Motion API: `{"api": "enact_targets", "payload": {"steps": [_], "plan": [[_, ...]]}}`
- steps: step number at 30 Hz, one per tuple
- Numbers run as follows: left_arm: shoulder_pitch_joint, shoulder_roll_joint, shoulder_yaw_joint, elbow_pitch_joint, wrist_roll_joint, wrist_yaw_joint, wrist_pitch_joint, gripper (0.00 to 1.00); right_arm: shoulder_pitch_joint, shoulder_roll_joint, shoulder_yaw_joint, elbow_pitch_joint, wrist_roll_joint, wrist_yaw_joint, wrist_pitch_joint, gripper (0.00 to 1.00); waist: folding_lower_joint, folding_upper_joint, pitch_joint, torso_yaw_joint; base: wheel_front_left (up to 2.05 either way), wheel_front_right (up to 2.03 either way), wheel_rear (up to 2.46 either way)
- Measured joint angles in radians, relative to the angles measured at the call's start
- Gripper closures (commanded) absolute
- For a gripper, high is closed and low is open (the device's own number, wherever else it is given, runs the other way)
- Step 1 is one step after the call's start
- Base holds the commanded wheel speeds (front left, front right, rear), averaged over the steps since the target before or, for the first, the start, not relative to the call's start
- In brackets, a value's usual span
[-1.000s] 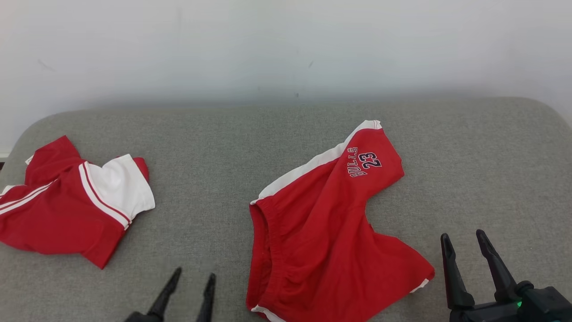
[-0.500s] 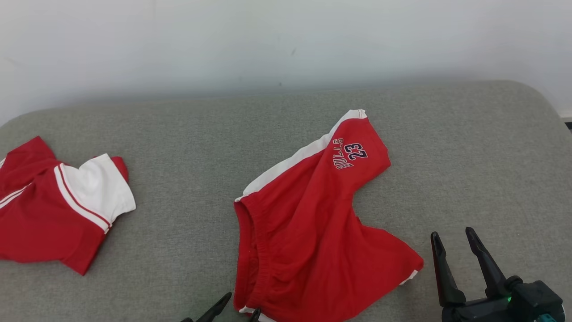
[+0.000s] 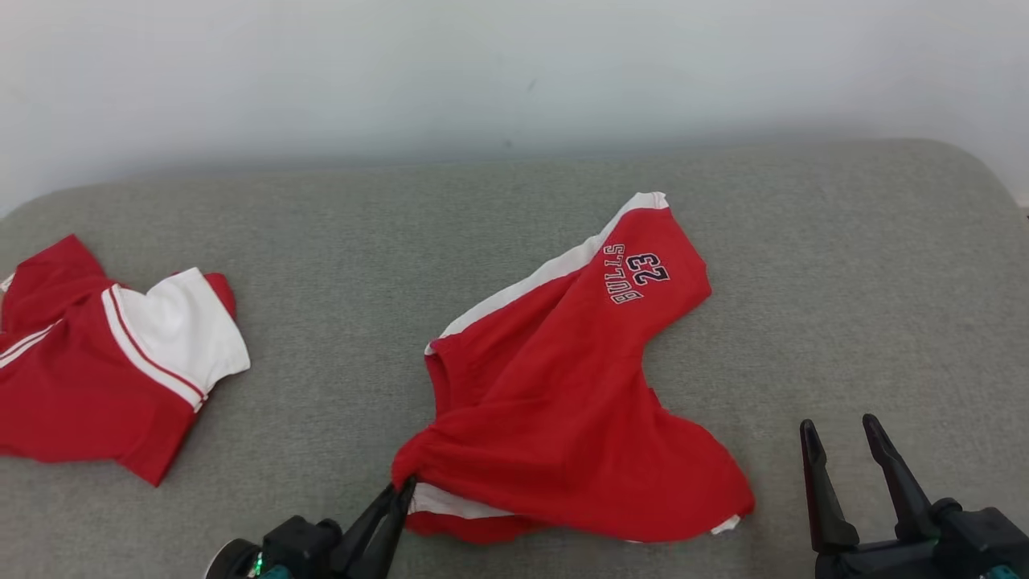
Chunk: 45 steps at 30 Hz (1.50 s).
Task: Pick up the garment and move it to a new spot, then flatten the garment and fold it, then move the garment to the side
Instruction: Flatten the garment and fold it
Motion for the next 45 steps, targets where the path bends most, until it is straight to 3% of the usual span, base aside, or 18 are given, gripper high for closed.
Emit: {"api": "enact_targets", "payload": {"steps": [9, 10, 11, 23, 32, 45], "plan": [[0.14, -0.006, 0.1, -0.002, 0.017, 0.004, 0.0, 1.0, -0.004, 0.011, -0.022, 0.062, -0.003, 0.0, 0.0, 0.0, 0.0, 0.0, -0.018, 0.065, 0.0, 0.0, 0.0], [0.146, -0.015, 0.107, -0.002, 0.021, 0.004, 0.0, 0.36, -0.005, 0.011, -0.024, 0.065, -0.003, 0.0, 0.0, 0.0, 0.0, 0.0, -0.021, 0.068, 0.0, 0.0, 0.0], [0.147, -0.024, 0.115, -0.005, 0.027, 0.005, 0.0, 0.0, -0.005, 0.011, -0.028, 0.068, -0.003, 0.0, 0.0, 0.0, 0.0, -0.0001, -0.023, 0.072, 0.0, 0.0, 0.0], [0.211, -0.121, 0.361, -0.174, 0.103, 0.004, 0.0, 0.0, 0.002, 0.005, -0.023, 0.112, 0.0, 0.0, 0.0, 0.0, -0.0001, 0.0, -0.058, 0.094, 0.0, 0.0, 0.0], [0.247, -0.158, 0.543, -0.207, 0.176, 0.004, 0.0, 0.0, -0.011, -0.021, 0.025, 0.196, 0.005, 0.0, 0.0, 0.0, -0.0001, 0.0, -0.07, 0.099, 0.0, 0.0, 0.0], [0.256, -0.202, 0.568, -0.197, 0.237, -0.001, 0.0, 0.0, -0.204, -0.103, 0.214, 0.387, 0.039, 0.0, 0.116, 0.0, 0.0, 0.0, -0.065, 0.137, 0.0, 0.0, 0.0]]}}
